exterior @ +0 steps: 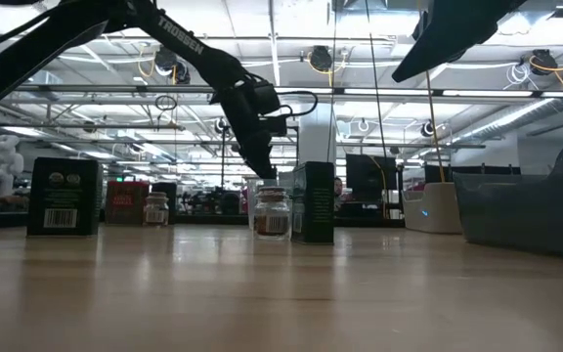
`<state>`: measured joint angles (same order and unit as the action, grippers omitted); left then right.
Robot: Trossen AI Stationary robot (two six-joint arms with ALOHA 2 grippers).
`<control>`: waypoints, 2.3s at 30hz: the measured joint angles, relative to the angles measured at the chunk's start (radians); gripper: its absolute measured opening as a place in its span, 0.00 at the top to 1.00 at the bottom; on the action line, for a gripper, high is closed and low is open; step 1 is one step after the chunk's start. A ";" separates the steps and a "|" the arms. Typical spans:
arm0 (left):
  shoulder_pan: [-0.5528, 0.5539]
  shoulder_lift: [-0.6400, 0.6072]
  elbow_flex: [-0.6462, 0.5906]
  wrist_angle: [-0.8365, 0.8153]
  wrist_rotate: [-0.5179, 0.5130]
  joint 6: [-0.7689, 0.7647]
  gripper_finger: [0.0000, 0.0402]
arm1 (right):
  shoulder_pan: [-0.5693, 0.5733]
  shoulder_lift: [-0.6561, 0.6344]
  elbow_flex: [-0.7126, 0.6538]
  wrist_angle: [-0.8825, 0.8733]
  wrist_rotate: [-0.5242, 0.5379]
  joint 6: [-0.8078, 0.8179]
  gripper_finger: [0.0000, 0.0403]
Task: Sort spices by type
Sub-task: Put the black seasoning can into the transparent bin
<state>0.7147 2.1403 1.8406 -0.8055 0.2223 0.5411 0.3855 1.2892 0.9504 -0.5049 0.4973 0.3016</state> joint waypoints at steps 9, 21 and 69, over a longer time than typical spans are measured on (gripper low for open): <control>-0.022 -0.043 0.099 -0.169 0.006 0.016 0.39 | 0.000 0.000 0.000 0.000 0.000 0.000 1.00; -0.159 -0.263 0.039 -0.446 0.110 -0.104 0.39 | 0.000 0.000 0.000 -0.002 0.000 -0.026 1.00; -0.871 -1.060 -0.686 -0.352 -0.417 -0.876 0.39 | 0.000 0.098 -0.020 0.208 -0.027 -0.095 1.00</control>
<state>-0.1564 1.0799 1.1544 -1.1580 -0.1951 -0.3351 0.3856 1.3870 0.9302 -0.2965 0.4700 0.2063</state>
